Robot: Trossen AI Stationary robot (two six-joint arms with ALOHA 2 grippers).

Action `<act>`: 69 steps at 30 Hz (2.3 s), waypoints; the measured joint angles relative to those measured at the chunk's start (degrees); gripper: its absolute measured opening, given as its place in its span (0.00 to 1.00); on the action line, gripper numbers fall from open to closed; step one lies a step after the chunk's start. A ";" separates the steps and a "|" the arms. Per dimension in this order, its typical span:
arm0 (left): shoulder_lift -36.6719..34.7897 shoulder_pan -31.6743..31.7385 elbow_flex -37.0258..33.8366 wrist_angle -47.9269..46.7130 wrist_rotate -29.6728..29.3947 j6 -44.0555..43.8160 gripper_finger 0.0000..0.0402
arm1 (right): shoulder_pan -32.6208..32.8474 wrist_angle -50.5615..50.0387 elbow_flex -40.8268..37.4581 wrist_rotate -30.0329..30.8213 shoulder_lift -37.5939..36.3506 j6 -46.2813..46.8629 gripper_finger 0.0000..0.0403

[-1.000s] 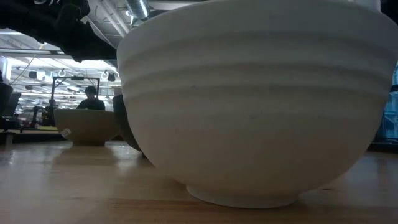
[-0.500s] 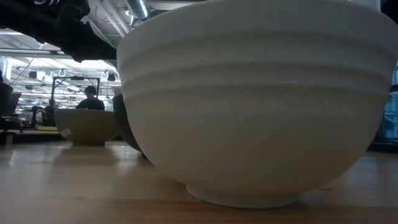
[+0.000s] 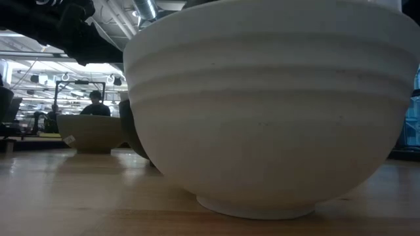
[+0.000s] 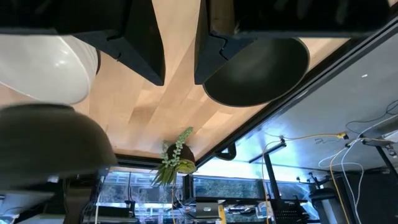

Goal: Nest bowls inside each other
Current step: Stack the black bowl on top of the white bowl

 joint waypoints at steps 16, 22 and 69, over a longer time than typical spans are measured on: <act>0.01 0.00 0.00 -0.12 0.66 -0.81 0.20 | 1.73 0.33 3.91 -2.50 11.34 -1.44 0.03; 0.01 0.01 0.00 -2.16 0.68 -2.73 0.20 | 1.73 1.17 3.91 -5.49 13.03 -1.38 0.03; 0.01 0.02 0.00 -9.49 0.70 -7.63 0.20 | -2.10 -1.92 3.28 -1.33 13.99 -7.30 0.18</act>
